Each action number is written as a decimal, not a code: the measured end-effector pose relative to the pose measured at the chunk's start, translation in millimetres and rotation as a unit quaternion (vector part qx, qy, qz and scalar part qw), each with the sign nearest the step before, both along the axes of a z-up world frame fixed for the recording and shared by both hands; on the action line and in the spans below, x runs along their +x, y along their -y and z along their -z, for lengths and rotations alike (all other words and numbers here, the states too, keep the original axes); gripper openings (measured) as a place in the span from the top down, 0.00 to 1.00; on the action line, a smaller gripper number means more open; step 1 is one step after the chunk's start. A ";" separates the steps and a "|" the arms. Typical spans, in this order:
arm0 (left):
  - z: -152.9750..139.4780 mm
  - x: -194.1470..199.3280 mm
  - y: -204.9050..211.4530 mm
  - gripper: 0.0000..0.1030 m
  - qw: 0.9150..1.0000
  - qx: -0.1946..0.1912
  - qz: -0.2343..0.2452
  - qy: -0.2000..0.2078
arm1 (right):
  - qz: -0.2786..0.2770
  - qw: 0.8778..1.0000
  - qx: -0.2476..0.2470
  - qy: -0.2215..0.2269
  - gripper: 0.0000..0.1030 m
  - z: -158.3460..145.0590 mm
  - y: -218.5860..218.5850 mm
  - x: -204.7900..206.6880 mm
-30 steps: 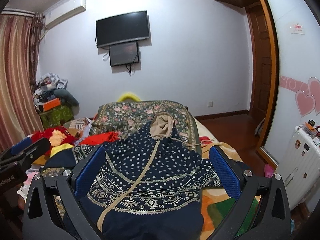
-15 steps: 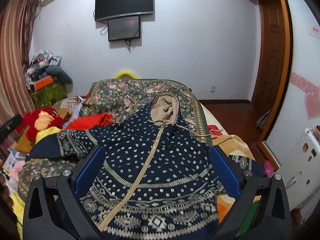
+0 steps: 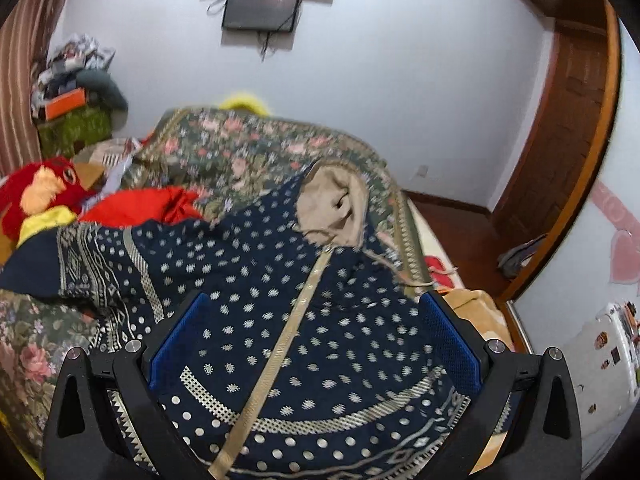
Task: Fold large clothes
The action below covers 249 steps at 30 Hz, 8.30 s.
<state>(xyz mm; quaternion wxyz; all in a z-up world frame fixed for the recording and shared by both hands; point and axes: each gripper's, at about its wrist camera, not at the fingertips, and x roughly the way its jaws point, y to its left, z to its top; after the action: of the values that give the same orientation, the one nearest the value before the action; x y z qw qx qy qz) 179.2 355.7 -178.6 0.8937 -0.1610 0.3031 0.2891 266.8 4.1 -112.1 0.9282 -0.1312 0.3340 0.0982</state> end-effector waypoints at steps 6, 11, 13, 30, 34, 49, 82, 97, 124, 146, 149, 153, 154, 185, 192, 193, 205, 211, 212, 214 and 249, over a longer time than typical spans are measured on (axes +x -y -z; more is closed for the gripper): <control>55.4 -3.4 -43.8 0.00 0.994 -0.097 0.019 -0.051 | -0.027 0.997 -0.003 -0.066 0.00 29.1 -25.3 26.1; 90.2 -5.0 -64.1 0.08 0.979 -0.191 0.034 -0.055 | -0.047 0.990 0.015 -0.133 0.00 53.8 -43.7 43.1; 97.6 -3.7 -71.2 0.08 0.977 -0.204 0.037 -0.046 | -0.051 0.988 0.018 -0.144 0.00 58.6 -48.8 46.4; 124.4 25.8 -157.9 0.29 0.952 -0.304 -0.012 0.022 | -0.057 0.990 0.021 -0.129 0.00 45.2 -54.2 43.3; 120.6 33.7 -161.2 0.73 0.964 -0.261 -0.038 -0.020 | -0.057 0.991 0.026 -0.117 0.00 35.3 -51.5 38.4; -42.3 71.0 -54.6 0.94 0.988 -0.102 0.099 0.054 | -0.045 0.993 0.069 -0.083 0.00 -3.2 -9.6 26.9; -8.2 247.6 368.8 0.95 0.877 -0.132 0.452 -0.092 | 0.046 0.981 0.144 -0.118 0.00 23.3 143.8 61.6; 18.2 204.5 400.9 0.84 0.837 -0.124 0.505 -0.173 | 0.097 0.976 0.139 -0.134 0.00 27.0 186.0 58.2; 53.9 128.8 163.1 0.45 0.923 -0.043 0.324 -0.204 | -0.096 0.970 -0.061 -0.216 0.02 82.5 33.4 73.6; 118.9 155.0 157.8 0.45 0.919 -0.006 0.304 -0.250 | -0.100 0.970 -0.052 -0.217 0.89 113.1 15.0 92.1; 111.2 154.2 164.6 0.45 0.921 0.002 0.303 -0.247 | -0.080 0.976 -0.013 -0.201 0.90 94.6 29.4 95.9; 96.6 148.1 170.9 0.45 0.924 0.013 0.299 -0.238 | -0.041 0.981 0.043 -0.183 0.90 66.7 57.3 99.8; 92.5 142.4 173.5 0.45 0.925 0.014 0.299 -0.235 | -0.032 0.982 0.056 -0.180 0.90 60.7 65.0 99.2; 108.9 160.1 198.3 0.27 0.938 -0.009 0.254 -0.233 | 0.125 0.935 0.177 -0.282 0.77 105.3 232.1 60.4; 99.6 158.8 201.7 0.28 0.932 -0.005 0.251 -0.259 | 0.127 0.942 0.173 -0.258 0.77 83.3 245.9 48.7; 93.6 156.8 205.0 0.28 0.932 0.002 0.256 -0.258 | 0.122 0.945 0.171 -0.250 0.76 76.7 246.8 46.0; -3.4 145.6 271.1 0.28 0.937 0.026 0.312 -0.152 | 0.114 0.972 0.158 -0.132 0.25 12.1 275.6 14.5; -16.2 153.7 321.6 0.28 0.929 0.005 0.351 -0.122 | 0.163 0.960 0.174 -0.147 0.25 24.6 318.0 13.7; -14.1 156.6 330.6 0.28 0.926 0.002 0.357 -0.122 | 0.171 0.957 0.176 -0.152 0.25 29.2 325.2 14.0; -9.6 163.0 346.3 0.28 0.920 -0.002 0.370 -0.125 | 0.193 0.950 0.182 -0.166 0.25 41.9 340.5 14.2; -8.5 177.1 374.8 0.28 0.917 0.024 0.384 -0.108 | 0.288 0.907 0.250 -0.177 0.92 88.9 384.4 69.5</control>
<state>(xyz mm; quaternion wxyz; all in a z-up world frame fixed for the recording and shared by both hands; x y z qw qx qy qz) 356.3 -19.1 -170.1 0.9015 0.0209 0.4289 -0.0536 336.3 -380.3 -200.9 0.8443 0.2266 0.4804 -0.0715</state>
